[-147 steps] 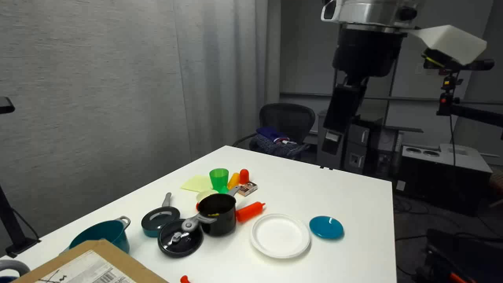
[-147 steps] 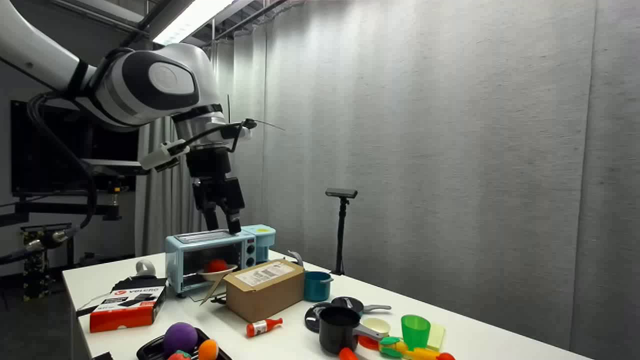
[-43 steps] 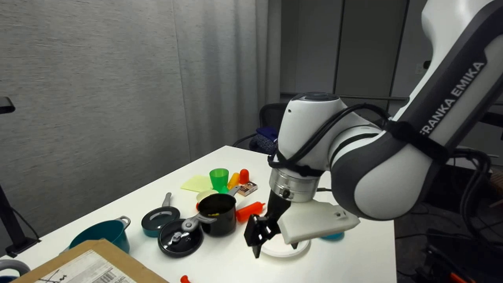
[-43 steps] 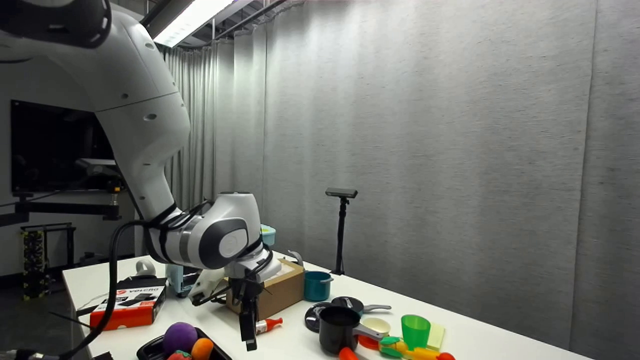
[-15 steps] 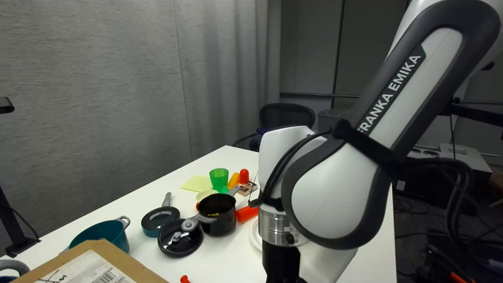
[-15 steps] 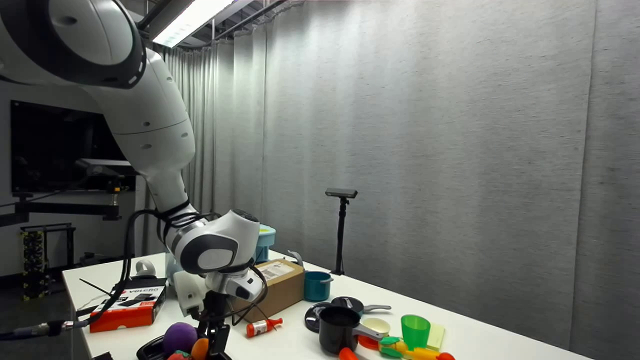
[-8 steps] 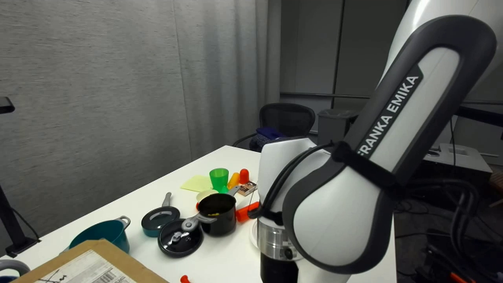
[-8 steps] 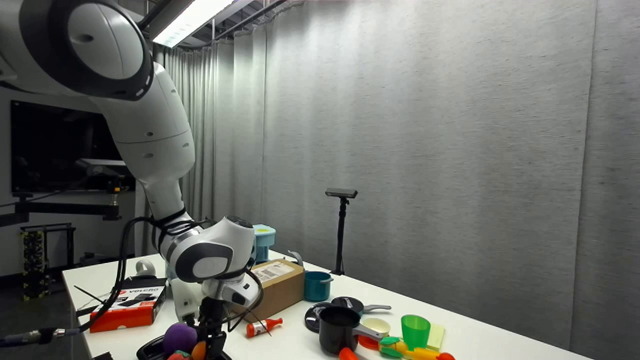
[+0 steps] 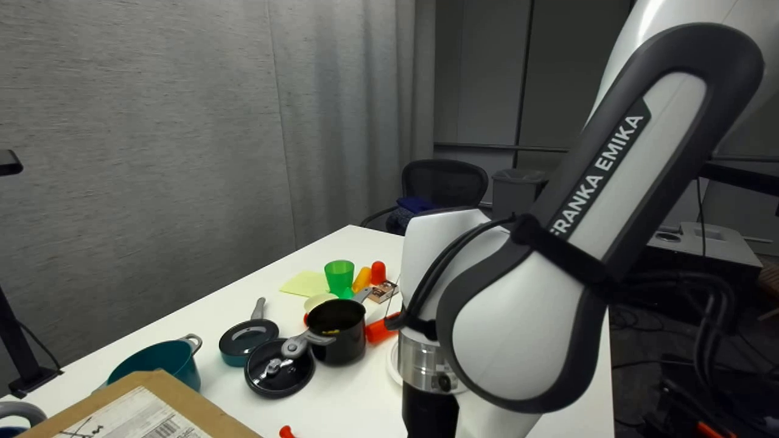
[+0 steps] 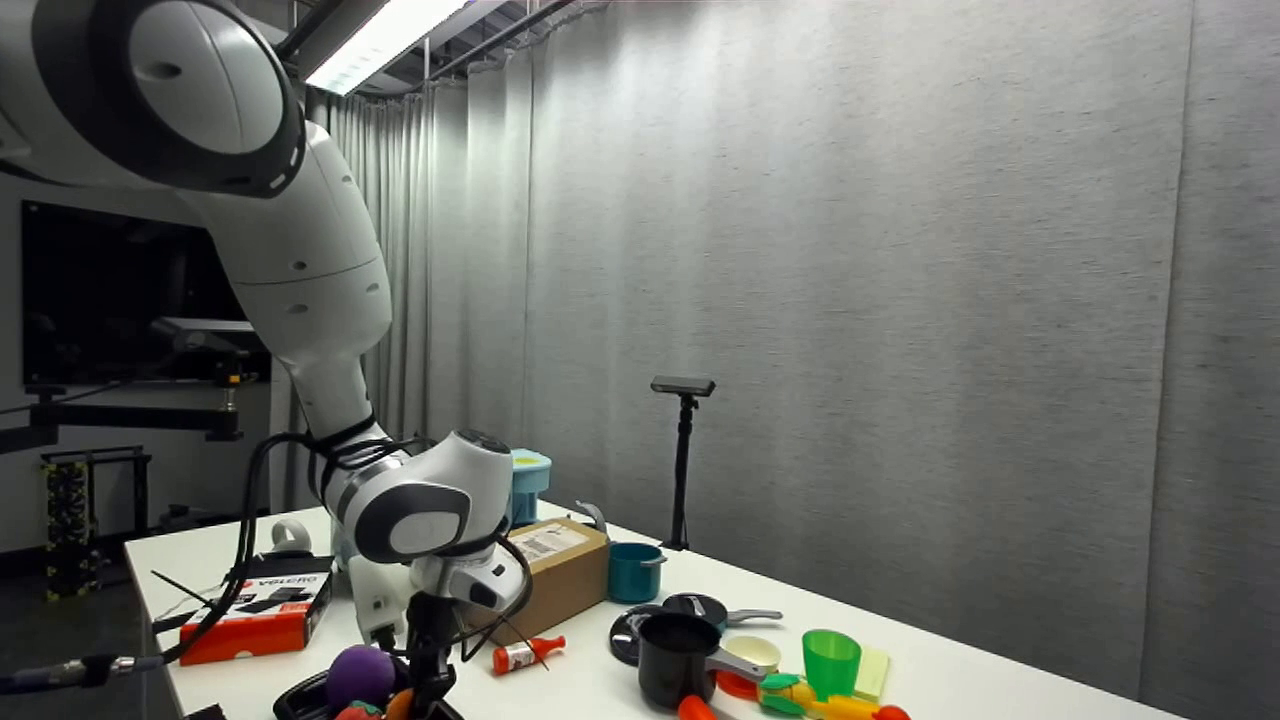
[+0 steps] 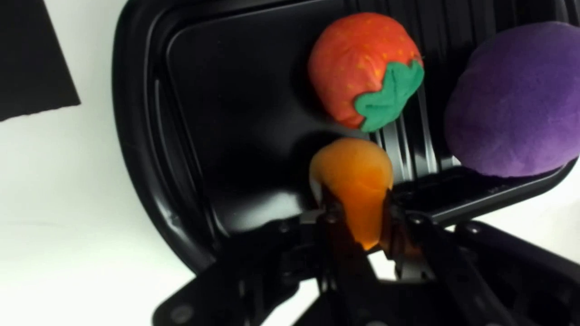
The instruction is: Pick the stuffed fruits on the tray and put them on the plate
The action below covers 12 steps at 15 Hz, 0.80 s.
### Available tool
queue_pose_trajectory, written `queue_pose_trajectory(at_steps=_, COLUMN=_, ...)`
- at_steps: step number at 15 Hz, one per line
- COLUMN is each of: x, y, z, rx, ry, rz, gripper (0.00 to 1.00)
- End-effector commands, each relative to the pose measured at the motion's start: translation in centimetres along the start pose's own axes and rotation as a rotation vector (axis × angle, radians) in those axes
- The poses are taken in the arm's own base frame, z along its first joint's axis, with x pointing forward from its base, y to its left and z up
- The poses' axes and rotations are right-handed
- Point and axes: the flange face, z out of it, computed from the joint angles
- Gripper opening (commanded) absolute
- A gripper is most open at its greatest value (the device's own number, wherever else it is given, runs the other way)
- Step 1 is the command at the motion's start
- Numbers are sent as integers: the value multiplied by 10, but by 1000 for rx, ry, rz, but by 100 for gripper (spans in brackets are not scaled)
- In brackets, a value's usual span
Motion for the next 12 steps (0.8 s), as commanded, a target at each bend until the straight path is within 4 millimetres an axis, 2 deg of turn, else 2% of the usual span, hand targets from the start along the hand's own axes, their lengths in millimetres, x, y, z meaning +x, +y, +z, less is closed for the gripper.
queue_pose_trajectory(at_steps=1, x=3, y=12, z=-54, rx=-20, ry=52, rz=1, gripper=4)
queue_pose_trajectory(at_steps=4, x=15, y=45, z=-113, rx=-82, ry=184, rz=83, gripper=1)
queue_pose_trajectory(at_steps=7, x=37, y=98, z=-161, rx=-132, ry=298, rz=220, gripper=4)
queue_pose_trajectory(at_steps=9, x=47, y=132, z=-172, rx=-188, ry=351, rz=309, gripper=4)
queue_pose_trajectory(at_steps=12, x=57, y=173, z=-166, rx=-245, ry=405, rz=427, gripper=4)
